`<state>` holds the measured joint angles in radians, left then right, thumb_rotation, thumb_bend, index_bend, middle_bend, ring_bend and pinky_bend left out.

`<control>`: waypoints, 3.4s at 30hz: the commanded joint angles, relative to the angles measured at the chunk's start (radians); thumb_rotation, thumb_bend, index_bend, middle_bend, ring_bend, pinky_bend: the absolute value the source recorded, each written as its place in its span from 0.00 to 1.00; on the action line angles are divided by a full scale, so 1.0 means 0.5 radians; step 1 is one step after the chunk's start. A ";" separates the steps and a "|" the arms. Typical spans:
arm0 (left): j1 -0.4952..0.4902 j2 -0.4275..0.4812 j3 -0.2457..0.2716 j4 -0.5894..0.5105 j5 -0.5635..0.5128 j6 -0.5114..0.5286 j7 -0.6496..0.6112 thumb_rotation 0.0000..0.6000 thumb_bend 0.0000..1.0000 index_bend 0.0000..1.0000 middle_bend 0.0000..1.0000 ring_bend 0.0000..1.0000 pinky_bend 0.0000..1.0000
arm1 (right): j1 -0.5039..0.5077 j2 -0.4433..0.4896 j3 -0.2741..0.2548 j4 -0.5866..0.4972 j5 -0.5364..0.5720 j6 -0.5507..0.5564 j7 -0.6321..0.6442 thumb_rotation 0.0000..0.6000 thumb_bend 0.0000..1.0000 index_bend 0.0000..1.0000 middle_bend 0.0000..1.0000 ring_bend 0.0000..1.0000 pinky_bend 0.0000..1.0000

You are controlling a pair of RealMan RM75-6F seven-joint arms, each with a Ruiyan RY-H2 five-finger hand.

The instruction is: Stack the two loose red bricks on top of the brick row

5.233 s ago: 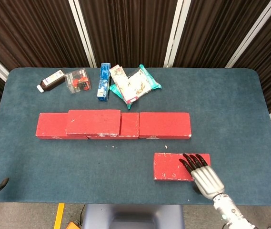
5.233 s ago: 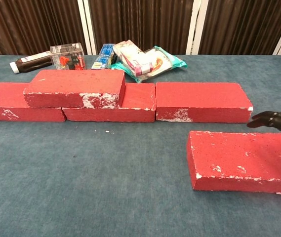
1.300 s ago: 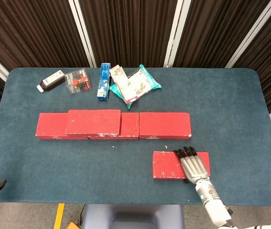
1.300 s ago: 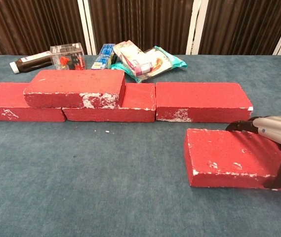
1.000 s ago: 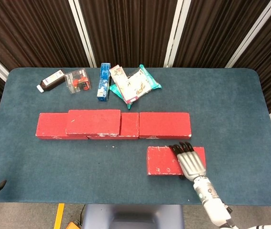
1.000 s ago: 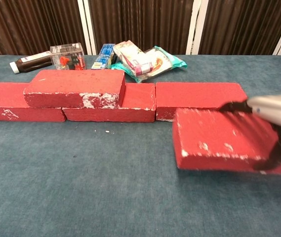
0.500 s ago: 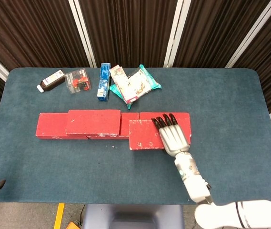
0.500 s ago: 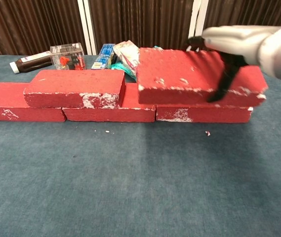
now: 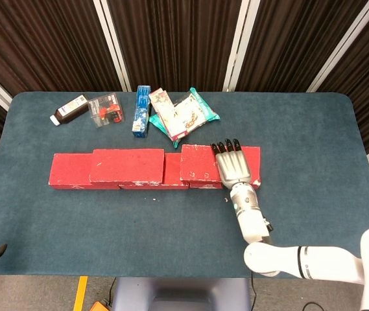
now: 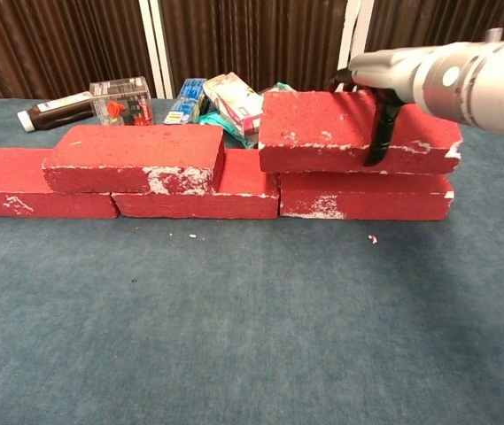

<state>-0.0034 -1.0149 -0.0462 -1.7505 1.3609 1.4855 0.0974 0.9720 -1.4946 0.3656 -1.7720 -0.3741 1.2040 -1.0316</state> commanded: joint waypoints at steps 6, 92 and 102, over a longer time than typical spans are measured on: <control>-0.004 -0.003 -0.009 -0.003 -0.034 -0.011 0.017 1.00 0.20 0.00 0.00 0.00 0.00 | 0.123 -0.115 -0.046 0.193 0.038 -0.132 0.073 1.00 0.38 0.32 0.26 0.14 0.00; -0.011 -0.025 -0.031 -0.039 -0.126 -0.006 0.130 1.00 0.20 0.00 0.00 0.00 0.00 | 0.467 -0.311 -0.035 0.536 0.424 -0.190 0.145 1.00 0.39 0.31 0.26 0.14 0.00; -0.010 -0.030 -0.031 -0.045 -0.127 -0.001 0.143 1.00 0.20 0.00 0.00 0.00 0.00 | 0.483 -0.327 -0.026 0.566 0.459 -0.216 0.141 1.00 0.39 0.30 0.18 0.04 0.00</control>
<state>-0.0083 -1.0299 -0.0616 -1.7731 1.2970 1.4851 0.1691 1.2135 -1.6579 0.3522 -1.4885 -0.1447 1.0962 -0.9612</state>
